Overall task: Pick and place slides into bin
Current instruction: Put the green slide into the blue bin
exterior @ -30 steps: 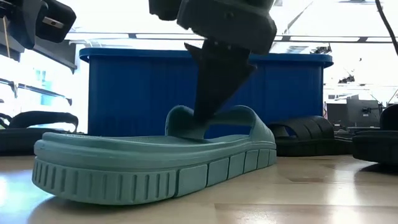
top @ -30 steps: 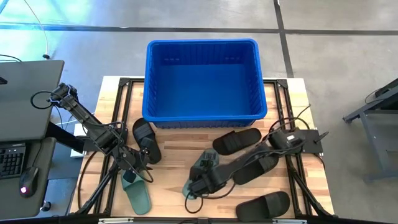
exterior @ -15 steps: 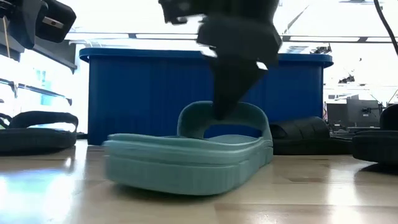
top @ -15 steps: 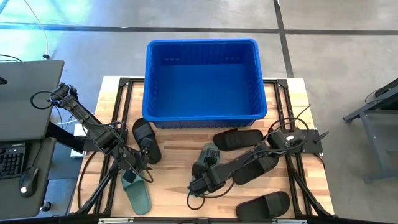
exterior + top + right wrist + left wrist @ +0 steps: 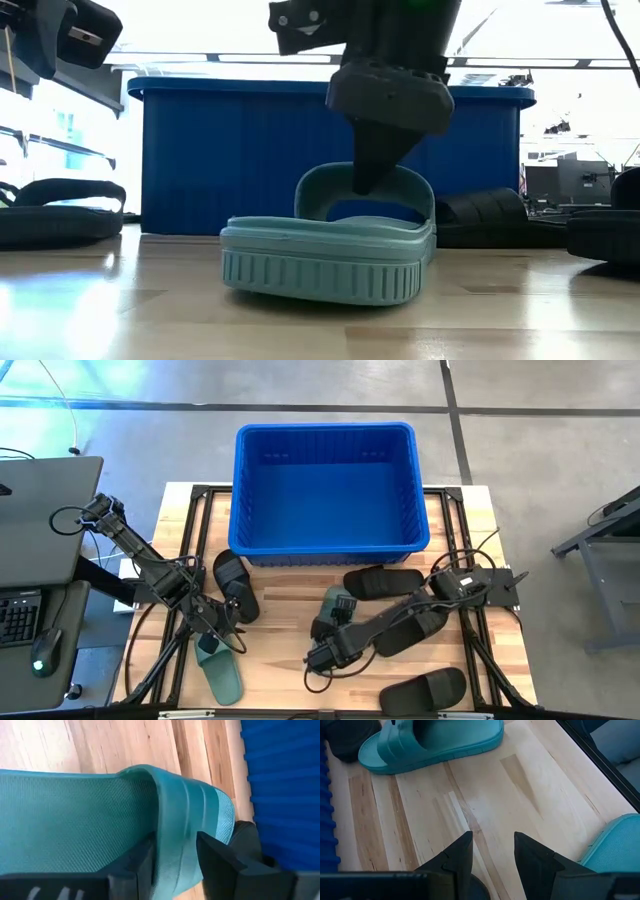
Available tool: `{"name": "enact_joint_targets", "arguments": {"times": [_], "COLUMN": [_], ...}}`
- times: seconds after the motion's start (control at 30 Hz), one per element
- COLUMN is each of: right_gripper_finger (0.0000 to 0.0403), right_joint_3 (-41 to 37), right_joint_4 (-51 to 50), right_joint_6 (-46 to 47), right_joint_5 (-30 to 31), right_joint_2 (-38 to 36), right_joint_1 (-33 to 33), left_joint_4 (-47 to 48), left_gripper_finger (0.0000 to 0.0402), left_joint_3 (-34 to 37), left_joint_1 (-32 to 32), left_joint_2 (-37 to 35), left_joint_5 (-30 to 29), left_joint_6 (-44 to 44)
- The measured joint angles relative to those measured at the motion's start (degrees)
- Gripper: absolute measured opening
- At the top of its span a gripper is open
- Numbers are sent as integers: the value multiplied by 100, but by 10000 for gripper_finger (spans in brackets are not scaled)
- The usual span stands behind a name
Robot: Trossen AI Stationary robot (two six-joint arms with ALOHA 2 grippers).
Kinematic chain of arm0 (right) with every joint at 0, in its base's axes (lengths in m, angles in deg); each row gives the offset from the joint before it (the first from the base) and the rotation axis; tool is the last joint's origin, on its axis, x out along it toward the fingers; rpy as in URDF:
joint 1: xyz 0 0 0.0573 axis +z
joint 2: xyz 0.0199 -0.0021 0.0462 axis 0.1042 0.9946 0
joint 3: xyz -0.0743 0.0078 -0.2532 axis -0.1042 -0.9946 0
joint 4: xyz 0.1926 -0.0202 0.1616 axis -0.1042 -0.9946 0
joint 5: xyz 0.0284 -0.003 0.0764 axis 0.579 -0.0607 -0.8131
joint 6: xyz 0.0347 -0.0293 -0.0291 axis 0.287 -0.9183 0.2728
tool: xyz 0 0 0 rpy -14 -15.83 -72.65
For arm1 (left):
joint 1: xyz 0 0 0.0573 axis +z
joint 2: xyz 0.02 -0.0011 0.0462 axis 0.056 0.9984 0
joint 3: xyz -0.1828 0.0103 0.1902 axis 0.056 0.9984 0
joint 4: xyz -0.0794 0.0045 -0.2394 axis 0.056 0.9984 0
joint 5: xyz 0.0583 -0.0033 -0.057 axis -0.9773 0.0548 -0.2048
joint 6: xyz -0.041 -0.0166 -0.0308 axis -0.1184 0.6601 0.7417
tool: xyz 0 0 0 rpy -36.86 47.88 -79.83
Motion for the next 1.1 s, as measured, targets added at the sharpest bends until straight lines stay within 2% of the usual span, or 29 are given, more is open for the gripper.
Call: {"name": "enact_joint_targets", "arguments": {"times": [0.13, 0.3, 0.53, 0.73, 0.9, 1.0, 1.1], "right_gripper_finger": [96, 12, 4, 3, 2, 2, 1], "right_joint_3": [0, 1, 272, 1201, 2131, 1808, 1808], "right_joint_4": [67, 219, 419, 401, 54, 25, -297], "right_joint_6": [99, -36, -320, -817, -1096, -1072, -893], "right_joint_5": [-182, -562, -768, -760, -84, 458, 933], "right_joint_2": [0, -2, -2, 2, -32, -441, -755], "right_joint_1": [-55, -118, -117, -10, 148, 231, 272], "left_joint_4": [0, 0, 0, 0, -1, 4, -2], "left_gripper_finger": [128, 128, 128, 128, 128, 128, 128], "left_joint_3": [0, 0, 0, 0, 0, 0, 0], "left_joint_1": [0, 0, 0, 0, 0, -2, -2], "left_joint_2": [0, 0, 0, 0, 0, 2, 1], "left_joint_5": [0, 0, 0, 0, 0, 0, 2], "left_joint_6": [0, 2, 1, 0, 0, 0, 0]}}
